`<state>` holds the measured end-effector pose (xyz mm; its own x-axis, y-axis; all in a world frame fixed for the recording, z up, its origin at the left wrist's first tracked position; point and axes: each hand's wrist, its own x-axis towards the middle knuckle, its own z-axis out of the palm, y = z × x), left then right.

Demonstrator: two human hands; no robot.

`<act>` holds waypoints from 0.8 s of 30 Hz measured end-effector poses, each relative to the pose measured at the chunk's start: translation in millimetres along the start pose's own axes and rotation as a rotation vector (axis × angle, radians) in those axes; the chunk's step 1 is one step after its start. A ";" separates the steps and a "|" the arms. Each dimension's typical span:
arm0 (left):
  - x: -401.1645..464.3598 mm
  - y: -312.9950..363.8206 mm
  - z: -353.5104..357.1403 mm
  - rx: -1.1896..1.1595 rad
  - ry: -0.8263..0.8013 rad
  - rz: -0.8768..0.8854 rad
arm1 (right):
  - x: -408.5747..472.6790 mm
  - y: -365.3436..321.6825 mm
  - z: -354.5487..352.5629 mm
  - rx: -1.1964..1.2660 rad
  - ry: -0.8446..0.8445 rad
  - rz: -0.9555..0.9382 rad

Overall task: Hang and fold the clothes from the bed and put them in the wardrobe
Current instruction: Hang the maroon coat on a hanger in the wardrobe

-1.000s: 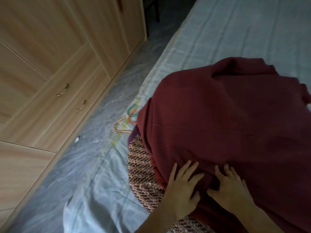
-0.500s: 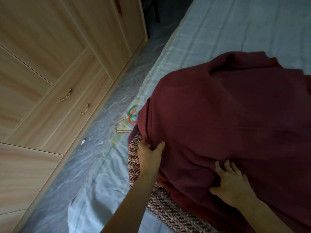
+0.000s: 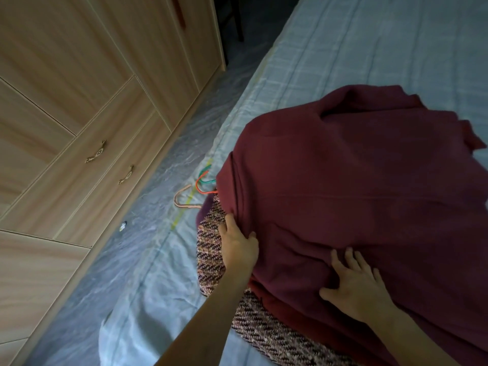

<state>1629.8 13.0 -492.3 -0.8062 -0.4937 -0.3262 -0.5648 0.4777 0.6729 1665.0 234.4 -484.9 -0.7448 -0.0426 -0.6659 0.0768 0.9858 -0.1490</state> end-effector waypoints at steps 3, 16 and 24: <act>-9.7 -2.2 2.6 0.042 0.058 0.073 | 0.1 0.3 -1.5 -0.002 -0.006 -0.004; -59.8 -4.4 -34.5 -0.018 0.061 0.366 | -38.2 -7.4 -1.4 0.098 0.015 -0.001; -133.3 52.0 -63.4 -0.117 -0.067 0.603 | -126.9 -64.5 -77.2 0.979 0.578 -0.089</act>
<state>1719.1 57.6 -371.7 -0.9890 -0.1131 0.0956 0.0136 0.5735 0.8191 1703.3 188.7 -334.4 -0.9478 0.2253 -0.2258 0.3038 0.4222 -0.8541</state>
